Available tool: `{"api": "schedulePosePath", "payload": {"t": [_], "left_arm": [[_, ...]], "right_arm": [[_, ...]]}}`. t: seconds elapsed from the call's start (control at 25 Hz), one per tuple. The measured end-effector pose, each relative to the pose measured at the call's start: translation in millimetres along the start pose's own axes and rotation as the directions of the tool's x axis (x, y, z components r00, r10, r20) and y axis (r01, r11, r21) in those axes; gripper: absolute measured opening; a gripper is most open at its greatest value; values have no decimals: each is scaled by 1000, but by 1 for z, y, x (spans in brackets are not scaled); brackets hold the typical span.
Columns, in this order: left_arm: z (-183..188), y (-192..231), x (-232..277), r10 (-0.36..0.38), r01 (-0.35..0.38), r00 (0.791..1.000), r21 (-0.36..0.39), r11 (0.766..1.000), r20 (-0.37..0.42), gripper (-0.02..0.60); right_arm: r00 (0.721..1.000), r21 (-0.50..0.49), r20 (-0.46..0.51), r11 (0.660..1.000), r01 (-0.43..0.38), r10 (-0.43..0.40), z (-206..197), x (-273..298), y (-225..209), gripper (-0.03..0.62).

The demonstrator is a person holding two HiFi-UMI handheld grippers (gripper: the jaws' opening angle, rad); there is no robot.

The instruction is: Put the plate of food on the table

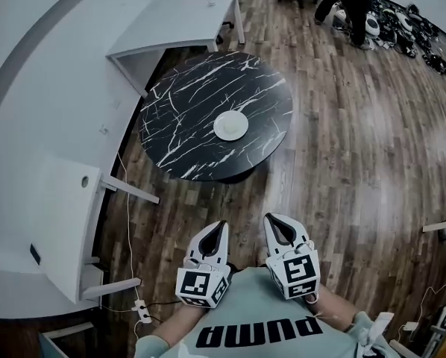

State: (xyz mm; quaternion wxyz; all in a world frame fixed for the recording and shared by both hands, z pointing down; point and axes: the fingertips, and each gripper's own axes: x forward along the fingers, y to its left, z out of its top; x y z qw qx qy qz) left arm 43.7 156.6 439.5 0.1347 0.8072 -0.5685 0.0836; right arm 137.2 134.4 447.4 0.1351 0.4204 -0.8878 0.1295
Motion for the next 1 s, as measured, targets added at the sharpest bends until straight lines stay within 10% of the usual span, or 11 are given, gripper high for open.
{"api": "schedulePosePath", "payload": {"t": [1.0], "left_arm": [[1, 14, 1, 34, -33, 999, -35, 999, 18, 6]], "right_arm": [[1000, 3, 7, 1000, -13, 13, 2, 6, 2, 8]]}}
